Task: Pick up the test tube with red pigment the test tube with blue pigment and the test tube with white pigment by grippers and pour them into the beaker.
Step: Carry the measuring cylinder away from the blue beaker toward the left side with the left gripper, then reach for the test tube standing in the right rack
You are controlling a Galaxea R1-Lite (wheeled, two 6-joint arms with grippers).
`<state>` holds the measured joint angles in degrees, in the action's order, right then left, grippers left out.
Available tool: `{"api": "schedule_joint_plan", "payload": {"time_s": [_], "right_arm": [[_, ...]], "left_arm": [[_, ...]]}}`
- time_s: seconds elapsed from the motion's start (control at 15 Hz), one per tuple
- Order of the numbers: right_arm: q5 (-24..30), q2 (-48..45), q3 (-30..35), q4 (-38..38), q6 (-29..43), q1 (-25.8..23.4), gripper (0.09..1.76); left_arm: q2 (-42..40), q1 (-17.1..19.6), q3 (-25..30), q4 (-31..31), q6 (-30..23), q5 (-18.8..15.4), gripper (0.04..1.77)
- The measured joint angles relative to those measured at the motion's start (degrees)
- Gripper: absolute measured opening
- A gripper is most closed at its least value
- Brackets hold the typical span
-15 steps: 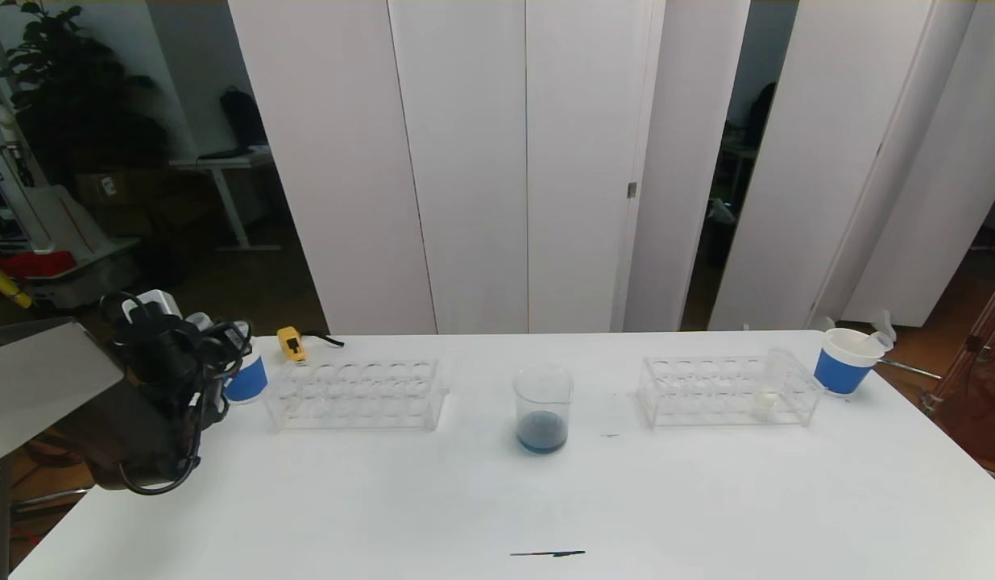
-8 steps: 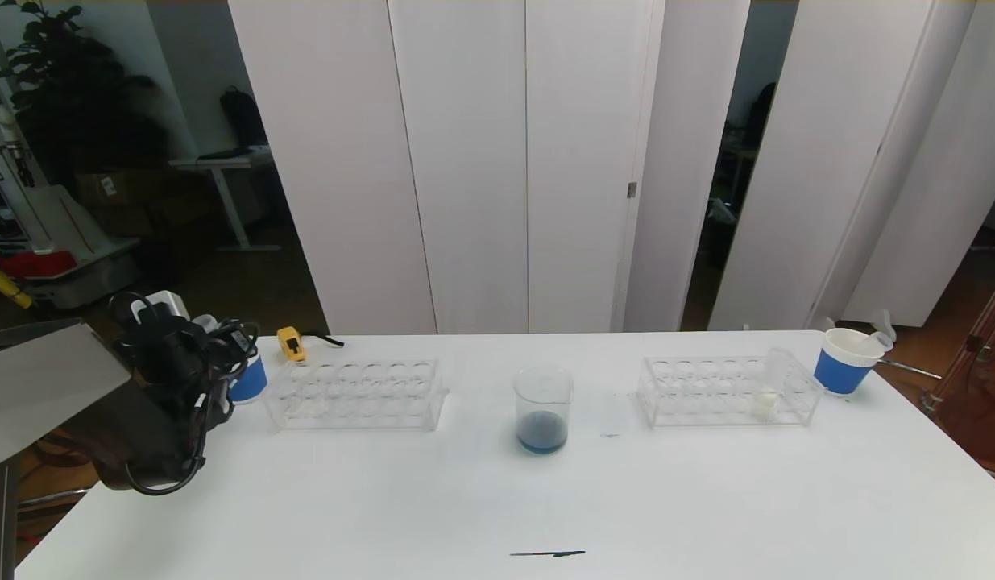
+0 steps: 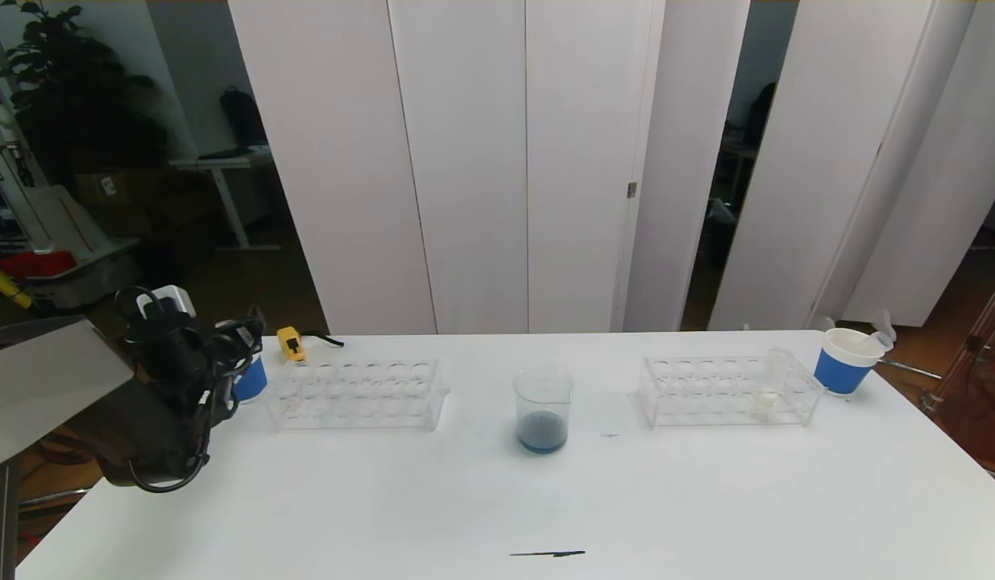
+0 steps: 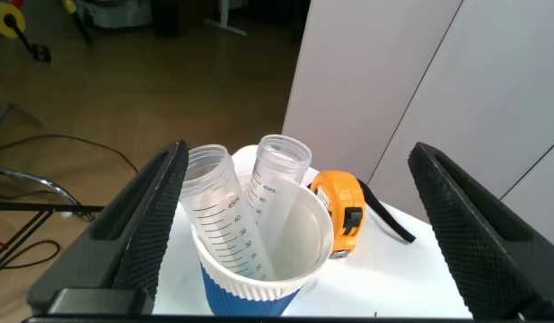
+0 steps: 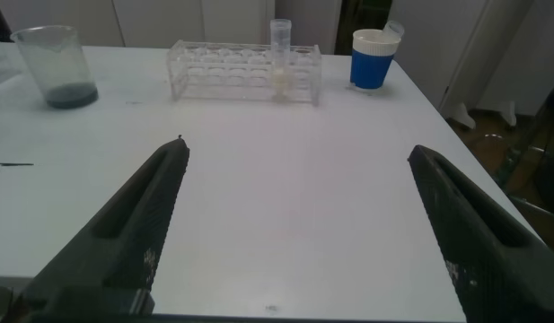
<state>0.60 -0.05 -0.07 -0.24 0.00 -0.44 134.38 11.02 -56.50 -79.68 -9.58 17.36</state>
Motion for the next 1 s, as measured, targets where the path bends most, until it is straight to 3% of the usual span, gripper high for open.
{"api": "schedule_joint_plan", "payload": {"time_s": [0.33,0.53,0.8,1.0], "right_arm": [[0.0,0.0,0.0,0.0,0.0,0.0,1.75],[0.0,0.0,0.0,0.0,0.0,0.0,1.75],[0.0,0.0,0.0,0.0,0.0,0.0,1.75],[0.0,0.0,0.0,0.0,0.0,0.0,1.75]], "left_arm": [[-4.7,-1.5,1.7,0.4,3.6,0.0,1.75],[-12.6,-2.5,6.6,0.9,6.4,0.0,1.75],[-30.4,-3.9,16.2,6.5,8.5,0.0,1.75],[-47.1,-5.4,23.5,16.3,9.3,-0.1,1.75]]}}
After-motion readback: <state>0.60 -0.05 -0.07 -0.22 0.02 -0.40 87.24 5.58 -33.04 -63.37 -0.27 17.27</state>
